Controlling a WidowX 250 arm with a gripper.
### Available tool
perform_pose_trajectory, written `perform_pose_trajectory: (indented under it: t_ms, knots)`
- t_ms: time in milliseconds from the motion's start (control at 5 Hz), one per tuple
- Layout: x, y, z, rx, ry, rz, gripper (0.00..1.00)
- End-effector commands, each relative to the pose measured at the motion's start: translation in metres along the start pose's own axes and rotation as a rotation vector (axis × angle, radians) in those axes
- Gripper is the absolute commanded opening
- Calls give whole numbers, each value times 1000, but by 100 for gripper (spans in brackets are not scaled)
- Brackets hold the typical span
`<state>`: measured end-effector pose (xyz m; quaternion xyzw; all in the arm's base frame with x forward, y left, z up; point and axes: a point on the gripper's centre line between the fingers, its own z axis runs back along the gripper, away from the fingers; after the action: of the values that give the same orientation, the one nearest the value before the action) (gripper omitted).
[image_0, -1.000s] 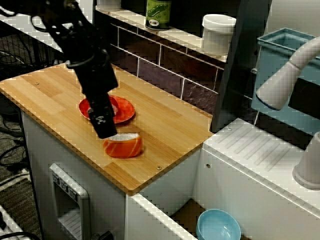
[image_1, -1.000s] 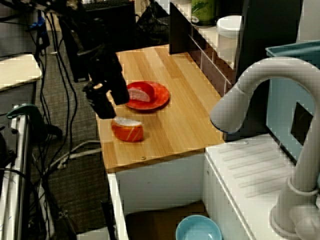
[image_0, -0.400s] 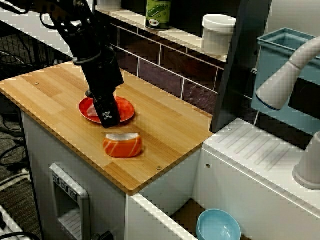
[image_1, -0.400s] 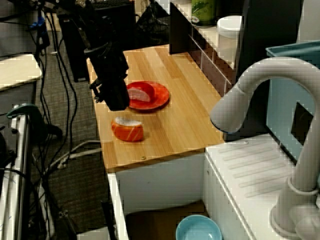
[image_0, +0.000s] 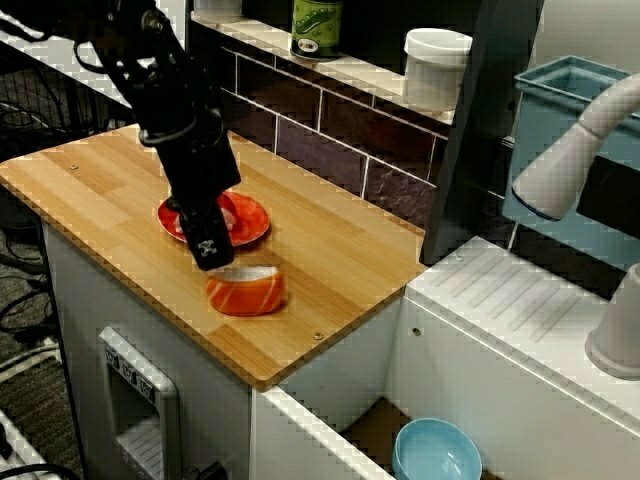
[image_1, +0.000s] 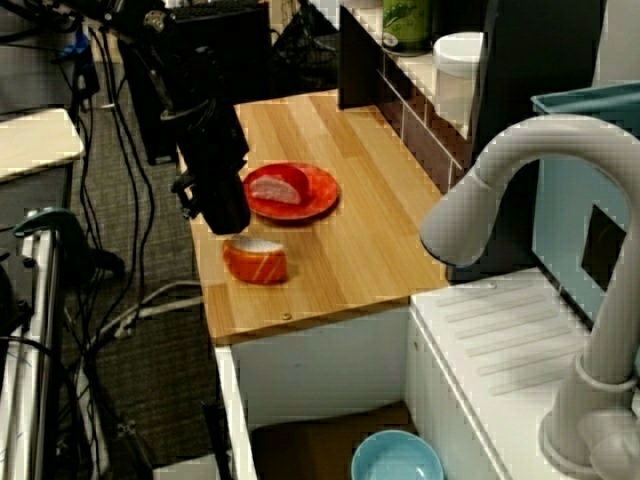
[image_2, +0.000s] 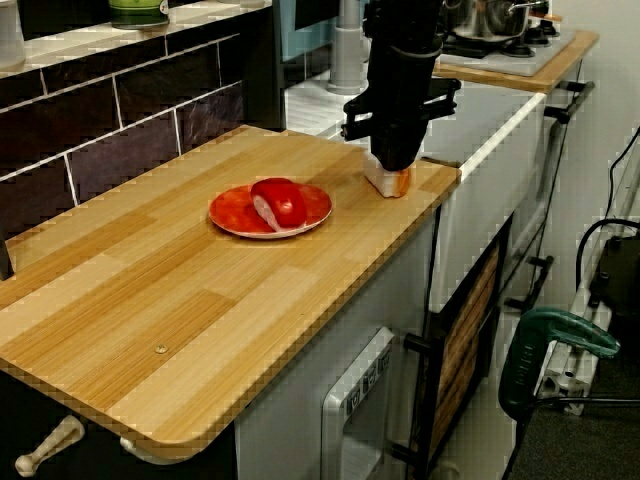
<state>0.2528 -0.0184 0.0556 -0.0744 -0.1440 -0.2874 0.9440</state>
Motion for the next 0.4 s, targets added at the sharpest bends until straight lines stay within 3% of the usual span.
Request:
perform_pose_trajectory:
  t_ms: [0, 200]
  knots:
    - [-9, -15, 5, 26, -8, 15, 0]
    - [-10, -16, 0, 35, -2, 20, 0]
